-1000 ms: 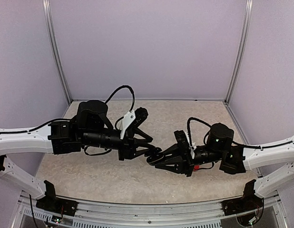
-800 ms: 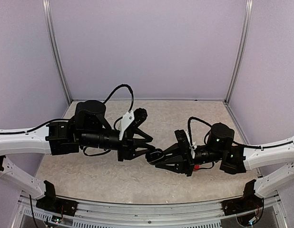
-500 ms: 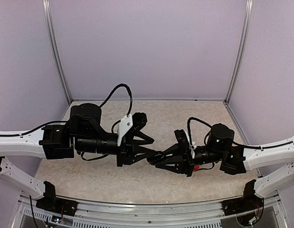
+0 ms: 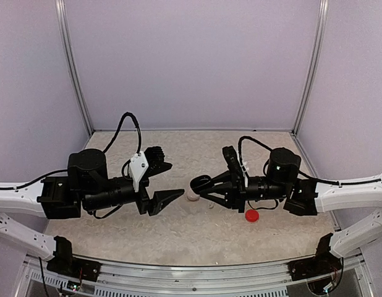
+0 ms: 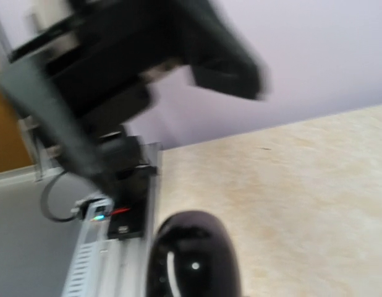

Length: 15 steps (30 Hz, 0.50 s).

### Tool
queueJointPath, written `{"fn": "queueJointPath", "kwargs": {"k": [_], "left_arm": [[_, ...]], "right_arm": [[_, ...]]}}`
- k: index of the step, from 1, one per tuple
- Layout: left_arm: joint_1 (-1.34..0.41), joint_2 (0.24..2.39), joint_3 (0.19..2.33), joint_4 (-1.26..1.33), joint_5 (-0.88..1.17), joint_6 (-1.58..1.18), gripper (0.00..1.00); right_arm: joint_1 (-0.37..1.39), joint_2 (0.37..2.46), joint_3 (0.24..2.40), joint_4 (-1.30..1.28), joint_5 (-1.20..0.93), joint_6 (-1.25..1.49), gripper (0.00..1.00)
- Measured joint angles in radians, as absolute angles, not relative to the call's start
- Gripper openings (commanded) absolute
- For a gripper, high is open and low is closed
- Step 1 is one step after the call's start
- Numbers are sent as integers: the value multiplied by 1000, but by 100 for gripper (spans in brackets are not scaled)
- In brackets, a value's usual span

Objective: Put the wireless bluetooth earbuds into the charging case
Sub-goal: Close the charging case with the earbuds inside, then place the charging case with the earbuds at the center of the board.

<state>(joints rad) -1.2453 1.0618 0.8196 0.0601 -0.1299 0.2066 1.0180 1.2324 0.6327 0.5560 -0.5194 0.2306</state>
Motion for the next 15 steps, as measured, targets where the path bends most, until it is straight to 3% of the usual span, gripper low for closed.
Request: {"fn": "queueJointPath", "kwargs": {"k": [6,15], "left_arm": [[-1241,1052,792,130,-294,177,99],[-1160,1053,736,221,-474,27,99]], "right_arm": [[839,1328,770,421,-504,250,0],[635,1659,1057,268,-490,264,0]]}}
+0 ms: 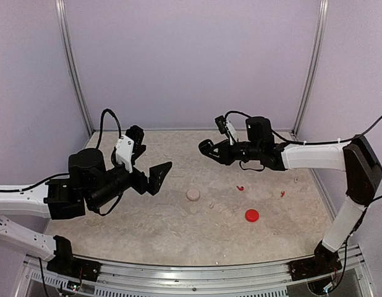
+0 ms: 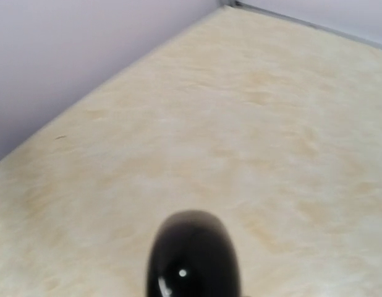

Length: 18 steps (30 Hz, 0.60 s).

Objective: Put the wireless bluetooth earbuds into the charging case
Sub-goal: Place the charging case with the earbuds at the center of the board.

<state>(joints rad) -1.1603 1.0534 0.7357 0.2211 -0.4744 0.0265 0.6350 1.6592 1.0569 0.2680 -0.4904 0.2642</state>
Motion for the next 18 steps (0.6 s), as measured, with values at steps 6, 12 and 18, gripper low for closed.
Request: {"fn": "queueJointPath", "kwargs": {"k": [6,12,18], "left_arm": [[-1132,1031,680,273,-498,-43,99],[-1122,1019,656,302,-504,-81,99],[-1112,1001,623,308,-509,-96,99]], "right_arm": [[558,1903,1276,198,-501,270,4],[517,2099,1464,121,-509,269,5],[502,2238,1612,68,-524,270,8]]}}
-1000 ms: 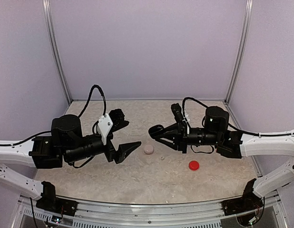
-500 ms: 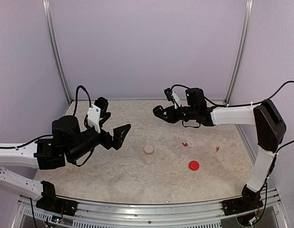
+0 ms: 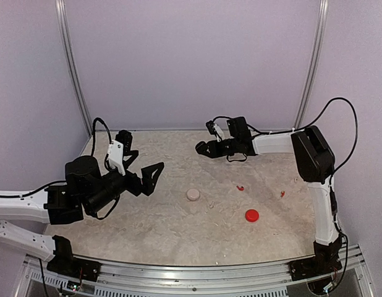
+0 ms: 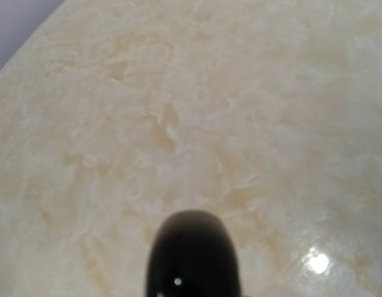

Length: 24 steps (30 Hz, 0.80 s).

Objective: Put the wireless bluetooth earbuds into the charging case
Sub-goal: Place the charging case with the earbuds at the center of the board.

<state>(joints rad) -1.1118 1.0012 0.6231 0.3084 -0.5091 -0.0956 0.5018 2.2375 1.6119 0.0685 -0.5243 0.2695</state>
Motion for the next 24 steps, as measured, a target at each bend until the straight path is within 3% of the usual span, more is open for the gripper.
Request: {"fn": "queueJointPath", "kwargs": {"k": [10,15,19,24], "left_arm": [[-1079,980,591,315,-503,-113,99],[-1074,980,582,315,-491,-127,99],[-1061,983,581,315,-478,-132,99],[-1045,995,581,311,-470,-138,99]], "right_arm": [[500,2368,1658,27,-545,275,14],[497,2377,1661,20,-545,279,30],[487,2377,1662,16,-541,278,50],[470,2370,1669,3,-531,267,62]]}}
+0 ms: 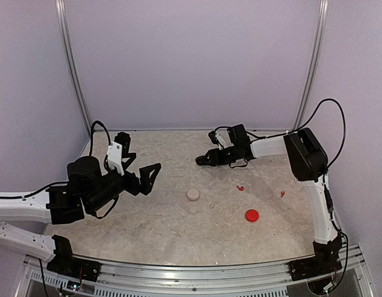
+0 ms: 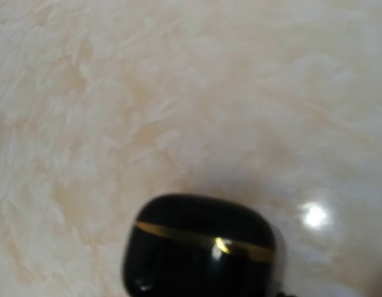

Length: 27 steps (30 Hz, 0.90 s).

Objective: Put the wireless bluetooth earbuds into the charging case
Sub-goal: Place the charging case with the earbuds at the center of the board, then pick up the charging case from the center of the board.

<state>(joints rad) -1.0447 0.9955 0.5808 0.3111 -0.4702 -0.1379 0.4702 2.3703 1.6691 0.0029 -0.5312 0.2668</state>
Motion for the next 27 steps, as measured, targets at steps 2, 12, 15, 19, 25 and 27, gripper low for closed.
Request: {"fn": "queueJointPath", "kwargs": {"k": [2,12,15,19,25,27], "left_arm": [[-1039,999,581,305,-465,-148,99],[-1001,1036,649,243,-454,-230,99],[-995,1054,668,223,-453,-239,99],[-989,1082,680,188,-431,-236,99],[-980,1211,750,131,-310,-194,99],[-976,1267,769,130,-250,-170,99]], "right_arm": [[464,2356,1666,-13,-517,253,68],[455,2027,1507,-58,-379,141,99],[455,1903,1430,-47,-341,119,99],[449,1759,1310,-20,-309,116,99],[410,1588,1103,40,-343,164,100],[388,1537,1046,52,-392,186,100]]}}
